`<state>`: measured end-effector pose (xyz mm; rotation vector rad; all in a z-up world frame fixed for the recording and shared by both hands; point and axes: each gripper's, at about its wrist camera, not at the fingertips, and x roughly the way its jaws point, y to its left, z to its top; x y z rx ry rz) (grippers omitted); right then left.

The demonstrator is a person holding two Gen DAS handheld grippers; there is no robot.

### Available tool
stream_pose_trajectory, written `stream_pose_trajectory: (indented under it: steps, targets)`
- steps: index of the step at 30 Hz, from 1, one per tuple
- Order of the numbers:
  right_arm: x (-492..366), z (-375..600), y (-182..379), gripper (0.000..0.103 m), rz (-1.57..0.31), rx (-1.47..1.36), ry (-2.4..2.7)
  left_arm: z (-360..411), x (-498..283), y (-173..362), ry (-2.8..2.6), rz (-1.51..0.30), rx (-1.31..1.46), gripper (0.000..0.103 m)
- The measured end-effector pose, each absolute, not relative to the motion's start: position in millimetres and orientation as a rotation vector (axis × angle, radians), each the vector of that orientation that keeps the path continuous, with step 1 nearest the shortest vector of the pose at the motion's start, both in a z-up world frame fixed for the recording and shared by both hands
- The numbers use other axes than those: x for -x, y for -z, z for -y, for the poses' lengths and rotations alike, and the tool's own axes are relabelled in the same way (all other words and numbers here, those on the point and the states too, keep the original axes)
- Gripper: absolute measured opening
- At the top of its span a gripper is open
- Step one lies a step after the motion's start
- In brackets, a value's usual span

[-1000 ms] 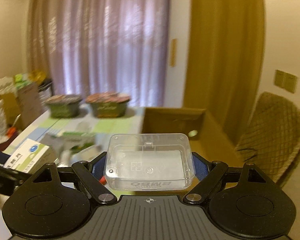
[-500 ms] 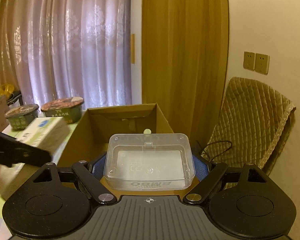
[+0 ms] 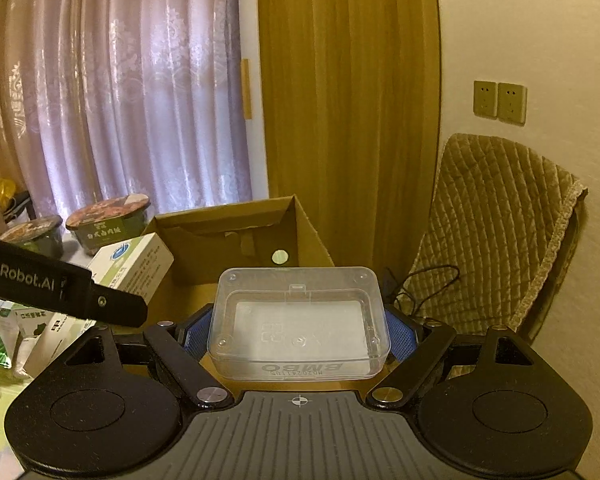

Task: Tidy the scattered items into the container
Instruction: 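Carry the medicine box and clear tray over the cardboard box with both tools, then open the left tool to drop the medicine box while the right tool releases the tray into the box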

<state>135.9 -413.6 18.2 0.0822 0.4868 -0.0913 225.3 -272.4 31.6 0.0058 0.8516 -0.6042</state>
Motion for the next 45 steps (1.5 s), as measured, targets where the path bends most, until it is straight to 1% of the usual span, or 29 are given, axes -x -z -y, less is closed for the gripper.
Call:
stream_pose_trajectory:
  steps: [1,2,3,20,26,27,28,29,30,45]
  targets:
    - [-136,414,-18,0.087,-0.488,-0.082,0.092,271,-226,-32,0.604,-0.852,0.014,0.069]
    - [-136,413,-18,0.087,-0.490,-0.082,0.092,269,-227,-32,0.600,-0.850,0.025,0.074]
    - [-136,413,-18,0.087,-0.490,-0.081,0.091,269,-227,-33,0.595,-0.848,0.024,0.074]
    - [-140,400,-15,0.087,-0.493,-0.055,0.063,242,-220,-28,0.543,-0.861,0.044,0.074]
    - [-142,397,-17,0.087,-0.467,-0.044,0.059,239,-221,-27,0.540,-0.864,0.047,0.074]
    - [-142,396,-17,0.088,-0.464,-0.033,0.062,238,-221,-26,0.539,-0.864,0.047,0.074]
    - [-142,395,-16,0.092,-0.463,-0.025,0.064,238,-221,-26,0.538,-0.865,0.046,0.074]
    - [-141,395,-16,0.101,-0.457,-0.026,0.068,238,-222,-25,0.536,-0.866,0.047,0.074]
    - [-140,396,-17,0.103,-0.446,-0.031,0.076,237,-222,-24,0.536,-0.868,0.048,0.074]
    - [-140,400,-19,0.103,-0.430,-0.049,0.102,233,-219,-17,0.527,-0.883,0.050,0.074]
